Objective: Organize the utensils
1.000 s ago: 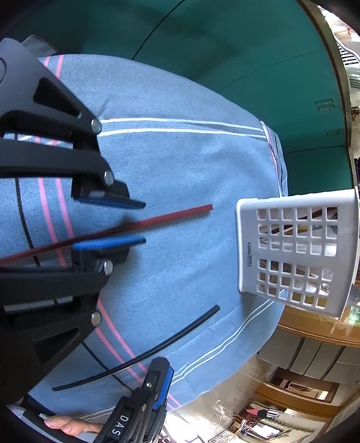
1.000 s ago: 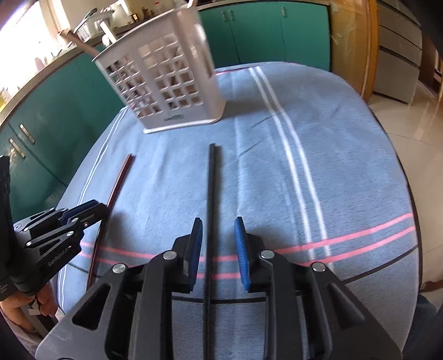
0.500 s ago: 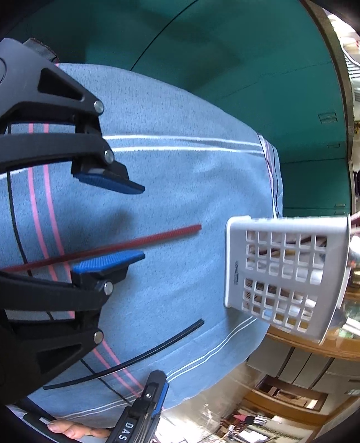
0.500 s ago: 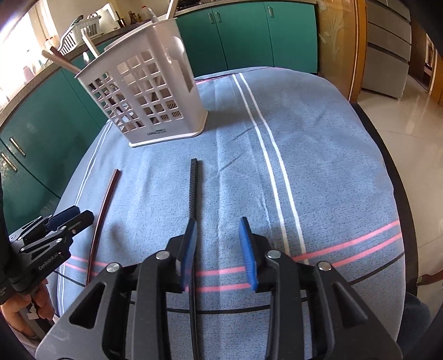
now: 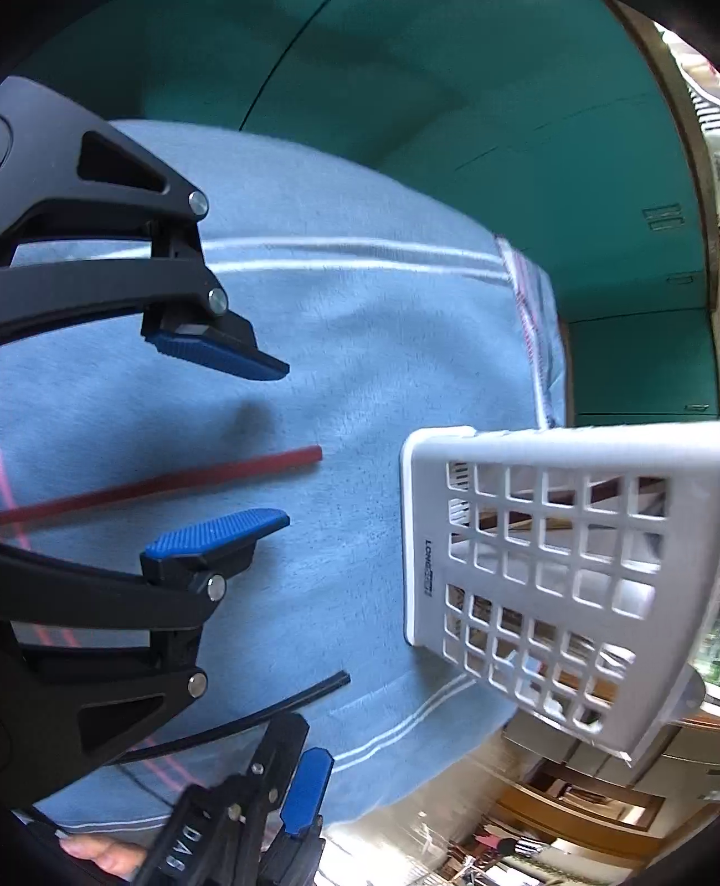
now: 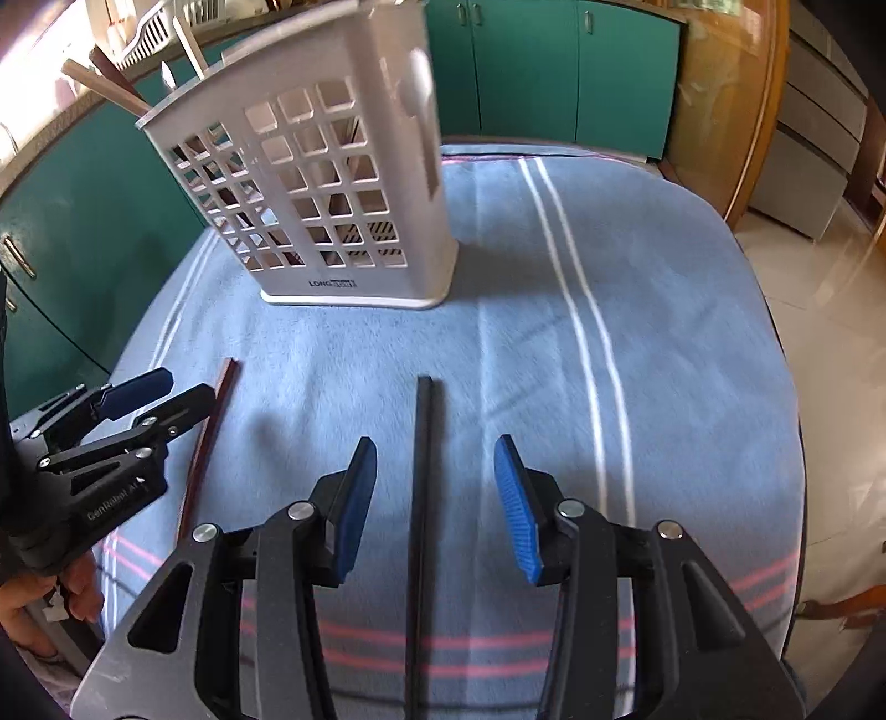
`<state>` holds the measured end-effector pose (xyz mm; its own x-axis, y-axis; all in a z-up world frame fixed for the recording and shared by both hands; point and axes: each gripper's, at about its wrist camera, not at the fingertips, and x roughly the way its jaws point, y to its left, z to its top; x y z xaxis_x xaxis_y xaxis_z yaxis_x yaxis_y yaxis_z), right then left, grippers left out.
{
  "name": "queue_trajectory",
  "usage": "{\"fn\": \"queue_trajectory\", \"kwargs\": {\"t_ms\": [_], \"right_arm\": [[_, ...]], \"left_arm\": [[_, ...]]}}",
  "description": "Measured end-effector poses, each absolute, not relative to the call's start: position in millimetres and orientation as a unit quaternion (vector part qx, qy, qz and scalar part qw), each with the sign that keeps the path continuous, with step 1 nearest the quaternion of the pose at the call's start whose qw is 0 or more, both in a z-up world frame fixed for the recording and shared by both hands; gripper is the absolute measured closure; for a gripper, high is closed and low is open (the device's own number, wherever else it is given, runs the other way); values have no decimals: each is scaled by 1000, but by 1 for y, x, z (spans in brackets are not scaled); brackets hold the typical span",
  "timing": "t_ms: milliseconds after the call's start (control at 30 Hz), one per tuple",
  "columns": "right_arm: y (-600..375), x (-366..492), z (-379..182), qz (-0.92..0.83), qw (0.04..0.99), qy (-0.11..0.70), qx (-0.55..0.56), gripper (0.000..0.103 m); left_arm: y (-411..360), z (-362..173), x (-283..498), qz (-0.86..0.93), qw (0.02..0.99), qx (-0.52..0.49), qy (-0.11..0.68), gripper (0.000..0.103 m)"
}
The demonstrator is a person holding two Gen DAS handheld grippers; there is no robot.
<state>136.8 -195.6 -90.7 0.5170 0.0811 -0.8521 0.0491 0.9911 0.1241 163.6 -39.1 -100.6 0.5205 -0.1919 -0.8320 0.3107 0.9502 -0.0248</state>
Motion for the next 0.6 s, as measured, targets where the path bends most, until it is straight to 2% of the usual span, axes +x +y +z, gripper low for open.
{"fn": "queue_trajectory", "kwargs": {"t_ms": [67,167,267,600], "right_arm": [[-192,147,-95,1,866,498,56,60],[-190,154,-100,-6,863,503,49,67],[-190,157,-106,-9,859,509,45,70],[-189,159,-110,-12,862,505,28,71]], "left_arm": [[-44,-106,170,-138,868,70,472,55],[-46,-110,172,-135,868,75,473,56],[-47,-111,174,-134,869,77,471,56],[-50,-112,179,-130,869,88,469,53]]}}
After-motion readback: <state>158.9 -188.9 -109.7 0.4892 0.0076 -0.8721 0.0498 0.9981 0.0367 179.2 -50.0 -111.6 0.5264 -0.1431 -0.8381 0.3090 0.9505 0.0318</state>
